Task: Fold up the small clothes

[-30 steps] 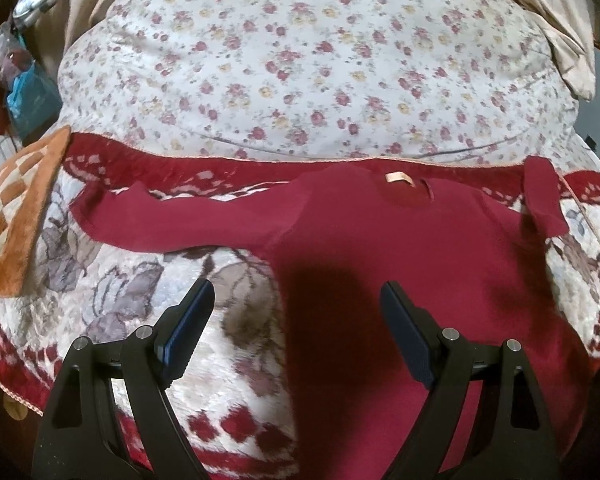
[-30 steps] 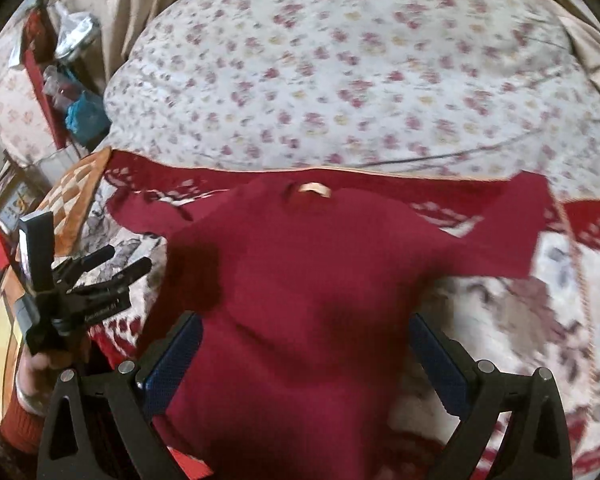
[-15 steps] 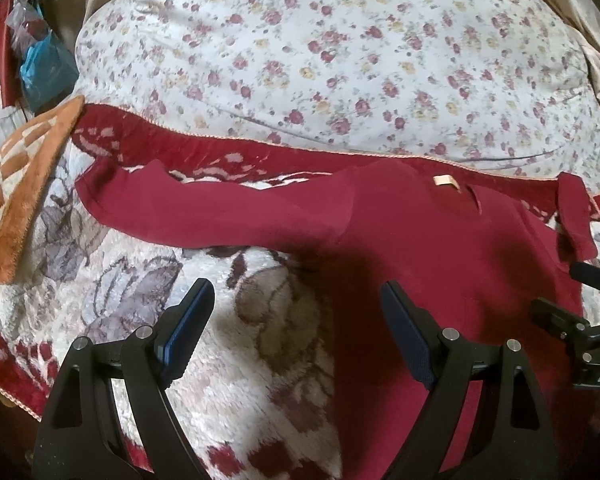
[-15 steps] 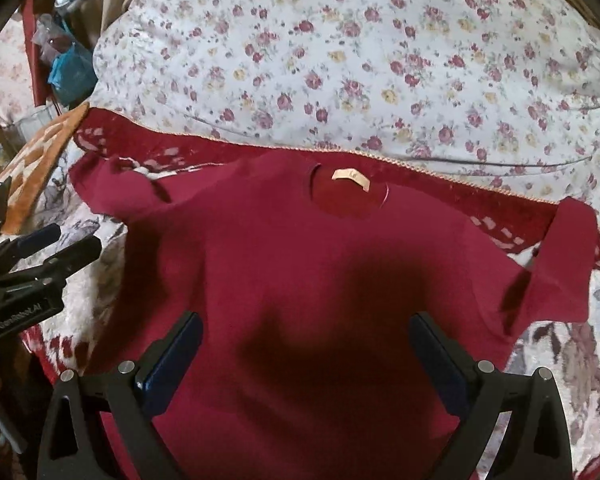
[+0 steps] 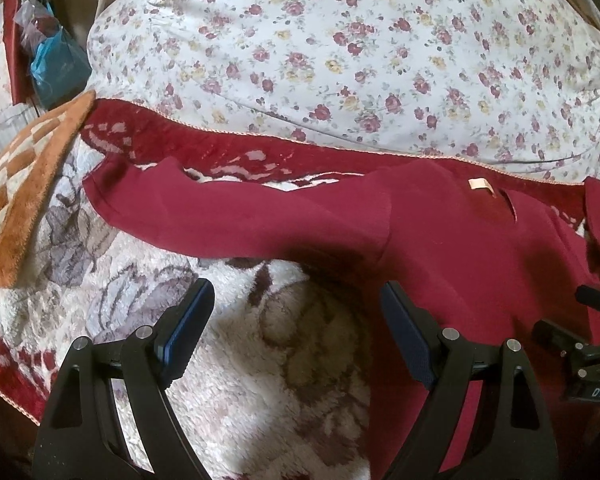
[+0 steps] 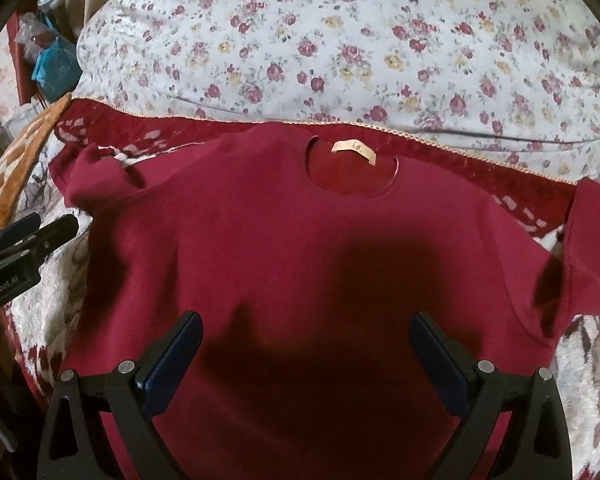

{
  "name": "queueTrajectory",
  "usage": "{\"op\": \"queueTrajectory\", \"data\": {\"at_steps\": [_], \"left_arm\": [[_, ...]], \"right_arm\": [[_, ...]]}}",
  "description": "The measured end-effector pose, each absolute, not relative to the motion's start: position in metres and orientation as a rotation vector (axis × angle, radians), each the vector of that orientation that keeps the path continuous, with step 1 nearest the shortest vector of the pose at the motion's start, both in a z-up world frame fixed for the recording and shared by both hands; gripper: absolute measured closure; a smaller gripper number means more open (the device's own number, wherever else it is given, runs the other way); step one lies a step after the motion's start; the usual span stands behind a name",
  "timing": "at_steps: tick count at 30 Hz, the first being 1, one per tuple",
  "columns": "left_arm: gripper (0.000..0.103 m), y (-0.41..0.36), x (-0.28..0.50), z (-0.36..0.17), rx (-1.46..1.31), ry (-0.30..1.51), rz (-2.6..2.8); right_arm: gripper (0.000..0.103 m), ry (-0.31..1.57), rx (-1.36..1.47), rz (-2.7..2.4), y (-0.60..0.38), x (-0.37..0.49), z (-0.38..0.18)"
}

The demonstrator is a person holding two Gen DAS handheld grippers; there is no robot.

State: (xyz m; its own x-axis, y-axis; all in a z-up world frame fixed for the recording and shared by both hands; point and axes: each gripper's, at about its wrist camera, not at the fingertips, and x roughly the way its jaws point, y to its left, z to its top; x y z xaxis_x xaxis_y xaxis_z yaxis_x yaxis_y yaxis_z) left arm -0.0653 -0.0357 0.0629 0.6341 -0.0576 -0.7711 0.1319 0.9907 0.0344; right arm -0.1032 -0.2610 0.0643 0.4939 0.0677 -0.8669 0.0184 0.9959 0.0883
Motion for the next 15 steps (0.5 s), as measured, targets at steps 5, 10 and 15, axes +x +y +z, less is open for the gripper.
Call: {"op": "queueTrajectory", "data": {"at_steps": [5,10,15], "left_arm": [[0.018,-0.034,-0.064,0.06,0.088,0.881,-0.104],[0.018,-0.032,-0.063,0.058,0.084,0.882,-0.097],[0.018,-0.033,-0.062,0.055,0.088,0.889,-0.099]], "right_arm": [[0.001,1.064,0.113,0.019,-0.262,-0.101,0.059],[0.001,1.061,0.089,0.038,-0.257,-0.099,0.058],[0.001,1.033,0.036,0.038,-0.251,-0.098,0.06]]}}
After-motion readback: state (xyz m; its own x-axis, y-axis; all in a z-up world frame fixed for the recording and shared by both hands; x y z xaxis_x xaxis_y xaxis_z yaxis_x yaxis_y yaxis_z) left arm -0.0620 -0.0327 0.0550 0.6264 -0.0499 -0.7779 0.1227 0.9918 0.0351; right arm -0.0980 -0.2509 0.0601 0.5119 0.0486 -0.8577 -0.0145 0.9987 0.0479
